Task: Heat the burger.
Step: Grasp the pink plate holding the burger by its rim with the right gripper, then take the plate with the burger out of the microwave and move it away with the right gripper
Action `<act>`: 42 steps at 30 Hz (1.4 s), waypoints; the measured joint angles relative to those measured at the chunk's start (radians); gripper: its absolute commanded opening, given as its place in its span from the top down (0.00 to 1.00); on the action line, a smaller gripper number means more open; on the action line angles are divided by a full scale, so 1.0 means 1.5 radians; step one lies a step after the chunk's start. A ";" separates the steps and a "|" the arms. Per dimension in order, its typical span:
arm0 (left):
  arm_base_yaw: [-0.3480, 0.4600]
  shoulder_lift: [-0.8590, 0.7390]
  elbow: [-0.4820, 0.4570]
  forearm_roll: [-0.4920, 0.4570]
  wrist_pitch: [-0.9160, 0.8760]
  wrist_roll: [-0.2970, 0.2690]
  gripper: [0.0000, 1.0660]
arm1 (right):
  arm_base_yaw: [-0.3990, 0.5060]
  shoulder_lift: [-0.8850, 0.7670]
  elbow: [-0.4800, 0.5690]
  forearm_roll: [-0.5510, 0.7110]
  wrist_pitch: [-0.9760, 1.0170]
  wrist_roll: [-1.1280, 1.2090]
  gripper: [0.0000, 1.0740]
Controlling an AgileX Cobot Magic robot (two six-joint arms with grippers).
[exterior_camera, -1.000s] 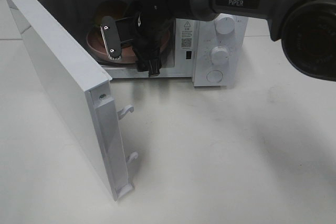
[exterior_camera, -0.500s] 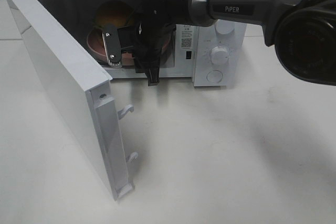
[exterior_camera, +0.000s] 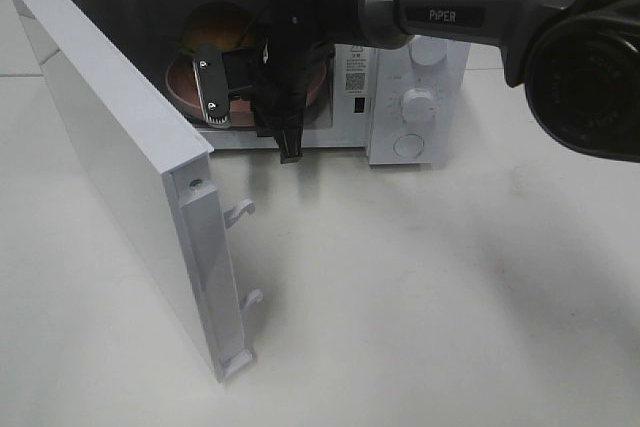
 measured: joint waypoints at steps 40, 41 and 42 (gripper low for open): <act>0.000 0.000 0.001 0.001 0.000 0.000 0.08 | 0.003 -0.153 0.271 -0.023 -0.194 -0.090 1.00; 0.000 0.000 0.001 0.001 0.000 0.000 0.08 | 0.003 -0.165 0.296 -0.023 -0.210 -0.095 1.00; 0.000 0.000 0.001 0.001 0.000 0.000 0.08 | 0.003 -0.172 0.309 -0.023 -0.219 -0.100 1.00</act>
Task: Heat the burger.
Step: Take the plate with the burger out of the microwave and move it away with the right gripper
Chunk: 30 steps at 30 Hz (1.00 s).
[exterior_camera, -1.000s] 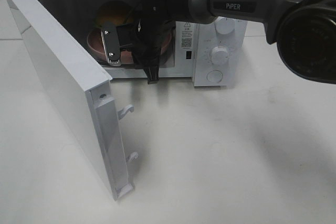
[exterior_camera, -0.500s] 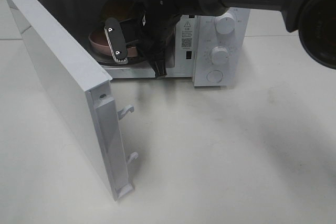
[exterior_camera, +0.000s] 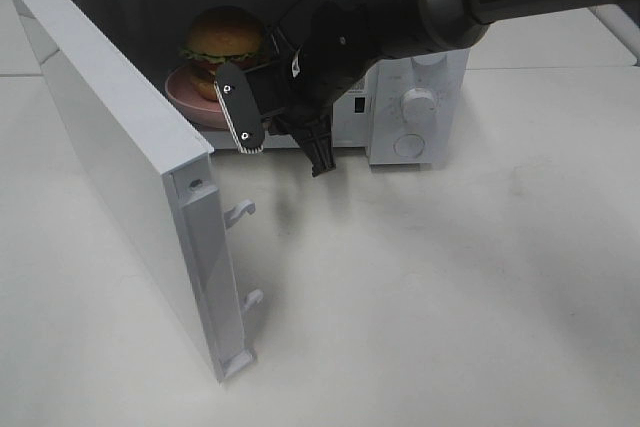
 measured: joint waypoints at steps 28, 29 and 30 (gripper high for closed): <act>0.000 0.000 0.003 0.000 0.000 0.000 0.08 | 0.004 -0.161 0.211 0.139 -0.065 -0.219 0.99; 0.000 0.000 0.003 0.000 0.000 0.000 0.08 | 0.005 -0.165 0.217 0.144 -0.065 -0.228 0.99; 0.000 0.000 0.003 0.000 0.000 0.000 0.08 | 0.005 -0.165 0.217 0.144 -0.065 -0.228 0.99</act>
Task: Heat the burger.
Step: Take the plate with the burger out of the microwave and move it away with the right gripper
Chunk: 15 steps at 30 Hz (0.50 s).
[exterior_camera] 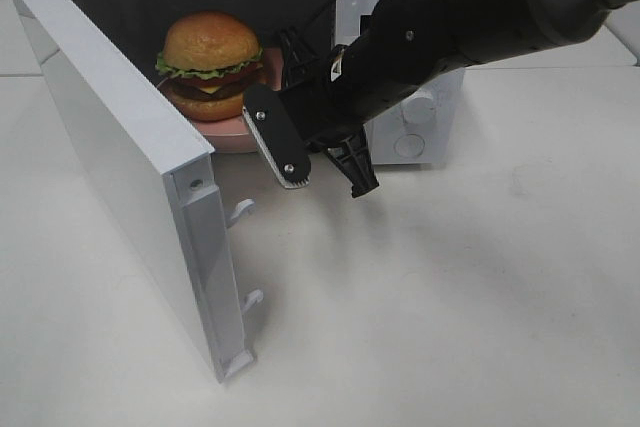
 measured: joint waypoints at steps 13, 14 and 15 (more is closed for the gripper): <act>0.000 0.000 0.000 0.000 0.000 0.000 0.08 | 0.001 -0.084 0.095 0.029 0.004 -0.041 0.99; 0.000 0.000 0.000 0.000 0.000 0.000 0.08 | 0.001 -0.089 0.102 0.029 0.004 -0.041 0.99; 0.000 0.000 0.000 0.000 0.000 0.000 0.08 | 0.001 -0.102 0.115 0.029 0.004 -0.041 0.99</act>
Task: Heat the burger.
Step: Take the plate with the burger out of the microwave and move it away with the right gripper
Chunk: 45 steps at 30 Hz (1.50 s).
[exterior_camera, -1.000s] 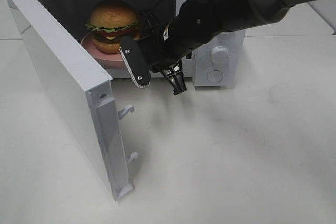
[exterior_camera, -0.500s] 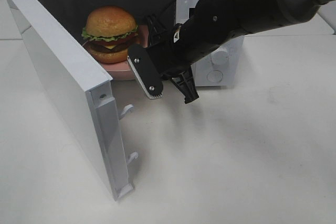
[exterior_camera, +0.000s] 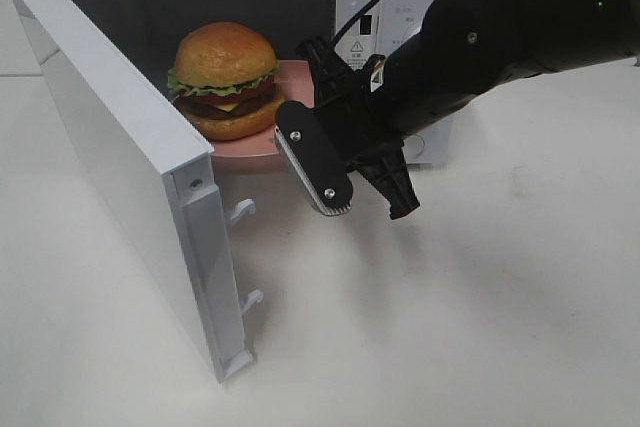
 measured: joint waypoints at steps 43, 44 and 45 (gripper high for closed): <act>0.000 0.000 0.000 0.000 0.000 0.000 0.08 | -0.004 -0.334 0.315 0.007 -0.017 0.037 0.97; 0.000 0.000 0.000 0.000 0.000 0.000 0.08 | -0.004 -0.334 0.315 0.007 -0.017 0.037 0.97; 0.000 0.000 0.000 0.000 0.000 0.000 0.08 | -0.004 -0.355 0.332 0.007 -0.017 0.042 0.97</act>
